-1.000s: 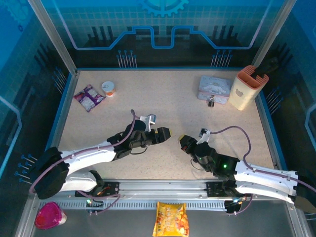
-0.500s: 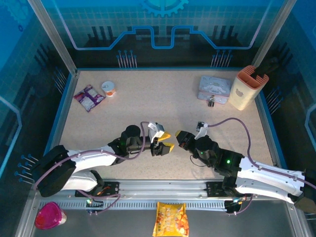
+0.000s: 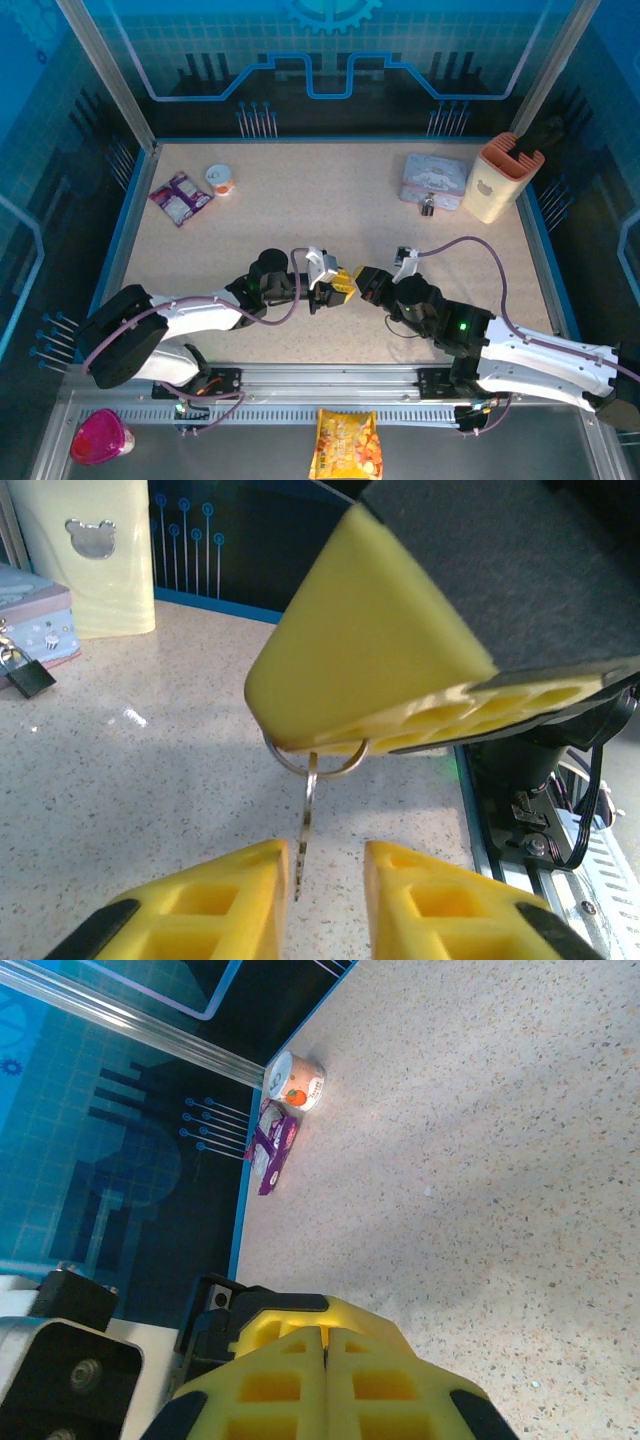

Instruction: Unlock the padlock with the key

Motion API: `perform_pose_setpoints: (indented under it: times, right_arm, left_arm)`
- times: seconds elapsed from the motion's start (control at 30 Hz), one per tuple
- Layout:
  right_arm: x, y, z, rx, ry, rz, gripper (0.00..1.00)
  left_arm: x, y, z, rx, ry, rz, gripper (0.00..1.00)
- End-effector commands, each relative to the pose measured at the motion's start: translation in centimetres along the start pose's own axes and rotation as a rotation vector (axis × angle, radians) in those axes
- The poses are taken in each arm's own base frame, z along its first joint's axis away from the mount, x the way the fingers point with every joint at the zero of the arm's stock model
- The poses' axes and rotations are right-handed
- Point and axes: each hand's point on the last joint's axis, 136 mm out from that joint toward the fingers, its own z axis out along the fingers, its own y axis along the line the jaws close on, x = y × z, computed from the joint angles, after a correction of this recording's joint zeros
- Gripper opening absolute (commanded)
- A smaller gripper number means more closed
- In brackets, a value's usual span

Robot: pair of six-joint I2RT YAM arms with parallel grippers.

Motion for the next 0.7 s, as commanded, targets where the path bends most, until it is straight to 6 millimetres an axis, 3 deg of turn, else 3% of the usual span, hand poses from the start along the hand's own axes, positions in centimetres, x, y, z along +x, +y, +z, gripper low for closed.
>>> perform_pose_setpoints:
  times: [0.0, 0.23, 0.43, 0.6, 0.67]
  right_arm:
    - [-0.4, 1.0, -0.5, -0.022, -0.004, 0.003, 0.0]
    - [-0.3, 1.1, -0.4, -0.024, 0.0, 0.009, 0.0]
    - [-0.2, 1.0, -0.3, -0.02, 0.001, 0.012, 0.0]
    - [-0.3, 0.3, -0.3, 0.014, -0.006, 0.004, 0.0]
    - [-0.8, -0.3, -0.7, 0.052, -0.018, -0.016, 0.09]
  left_arm:
    - [-1.6, -0.2, 0.1, 0.028, -0.047, 0.053, 0.24]
    - [-1.3, 0.0, 0.3, 0.029, -0.038, 0.046, 0.14]
    - [-1.2, 0.4, 0.3, 0.013, -0.034, 0.049, 0.0]
    - [-1.2, 1.3, 0.0, -0.047, -0.024, 0.07, 0.0]
    - [-1.1, 2.3, -0.2, -0.111, 0.002, 0.092, 0.0]
